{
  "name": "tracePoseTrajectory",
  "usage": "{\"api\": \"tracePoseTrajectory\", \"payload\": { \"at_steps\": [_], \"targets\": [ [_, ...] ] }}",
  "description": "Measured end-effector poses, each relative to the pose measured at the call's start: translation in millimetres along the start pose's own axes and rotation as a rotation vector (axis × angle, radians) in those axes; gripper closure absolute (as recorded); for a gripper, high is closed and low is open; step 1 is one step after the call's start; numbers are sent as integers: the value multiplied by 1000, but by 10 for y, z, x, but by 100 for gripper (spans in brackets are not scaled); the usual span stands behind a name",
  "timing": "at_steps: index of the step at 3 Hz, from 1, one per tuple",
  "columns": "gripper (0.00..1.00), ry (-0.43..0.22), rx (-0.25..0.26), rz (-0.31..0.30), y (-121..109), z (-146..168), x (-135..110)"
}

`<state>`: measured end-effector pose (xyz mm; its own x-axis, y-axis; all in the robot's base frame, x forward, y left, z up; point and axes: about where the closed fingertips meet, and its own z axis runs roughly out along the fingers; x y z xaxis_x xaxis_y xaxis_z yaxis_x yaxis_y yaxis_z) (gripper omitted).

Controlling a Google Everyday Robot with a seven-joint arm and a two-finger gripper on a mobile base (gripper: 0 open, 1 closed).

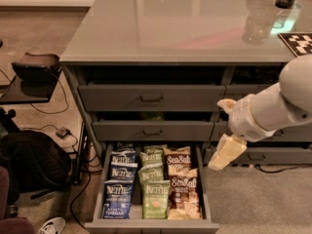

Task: Pick green jalapeno chip bag from bottom drawer and place on counter

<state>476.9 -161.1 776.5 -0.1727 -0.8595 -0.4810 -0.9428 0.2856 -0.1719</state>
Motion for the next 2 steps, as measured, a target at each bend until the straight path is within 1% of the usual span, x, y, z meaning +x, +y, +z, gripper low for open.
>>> {"api": "tracePoseTrajectory", "payload": {
  "at_steps": [1, 2],
  "targets": [
    [0, -30, -36, 11, 20, 315, 83],
    [0, -41, -89, 27, 95, 605, 167]
  ]
}}
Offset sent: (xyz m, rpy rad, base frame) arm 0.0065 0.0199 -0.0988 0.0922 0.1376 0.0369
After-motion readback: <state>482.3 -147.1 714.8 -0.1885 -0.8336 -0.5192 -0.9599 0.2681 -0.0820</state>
